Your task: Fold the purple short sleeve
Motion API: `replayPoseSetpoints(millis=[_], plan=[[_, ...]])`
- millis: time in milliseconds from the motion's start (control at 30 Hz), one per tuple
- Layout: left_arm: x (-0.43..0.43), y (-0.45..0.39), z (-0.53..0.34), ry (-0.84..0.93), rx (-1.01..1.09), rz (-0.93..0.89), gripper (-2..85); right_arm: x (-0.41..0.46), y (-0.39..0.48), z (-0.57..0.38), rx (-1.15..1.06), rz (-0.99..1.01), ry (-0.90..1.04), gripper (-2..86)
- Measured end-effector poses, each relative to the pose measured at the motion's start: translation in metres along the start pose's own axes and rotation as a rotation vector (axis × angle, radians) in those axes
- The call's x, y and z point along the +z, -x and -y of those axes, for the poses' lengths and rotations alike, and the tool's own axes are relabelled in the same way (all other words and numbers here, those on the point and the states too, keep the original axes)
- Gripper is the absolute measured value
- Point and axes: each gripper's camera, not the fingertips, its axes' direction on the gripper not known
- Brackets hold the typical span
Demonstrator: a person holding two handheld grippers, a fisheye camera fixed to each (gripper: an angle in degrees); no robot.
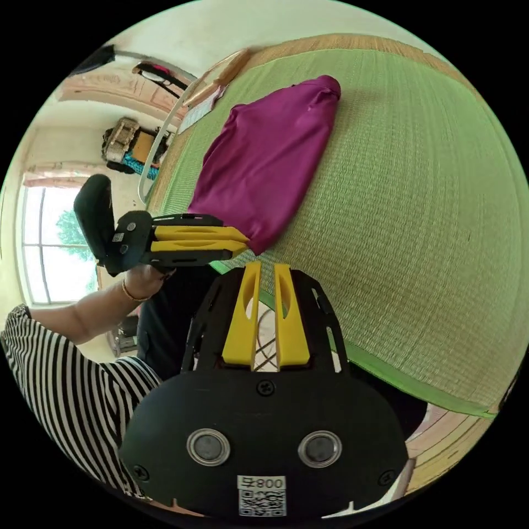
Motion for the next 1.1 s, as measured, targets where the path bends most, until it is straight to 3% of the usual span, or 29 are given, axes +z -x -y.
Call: replayPoseSetpoints(millis=[133,233,767,967,1100], plan=[[-0.011,0.012,-0.012,-0.031,-0.029,-0.025,1.1,-0.034,-0.046,-0.002,0.154,0.396,-0.085,11.3],[-0.018,0.016,-0.016,-0.034,-0.023,-0.018,1.0,-0.048,-0.058,-0.002,0.208,0.539,-0.116,12.0],[-0.099,0.083,-0.036,-0.089,-0.086,-0.092,0.8,-0.106,-0.041,0.001,0.307,0.593,-0.074,3.8],[-0.159,0.144,-0.072,-0.141,-0.229,-0.219,0.9,-0.133,-0.025,-0.01,0.298,0.603,-0.086,2.8],[-0.195,0.207,-0.117,-0.253,-0.458,-0.516,3.1,-0.15,-0.007,-0.012,0.277,0.629,-0.095,2.6]])
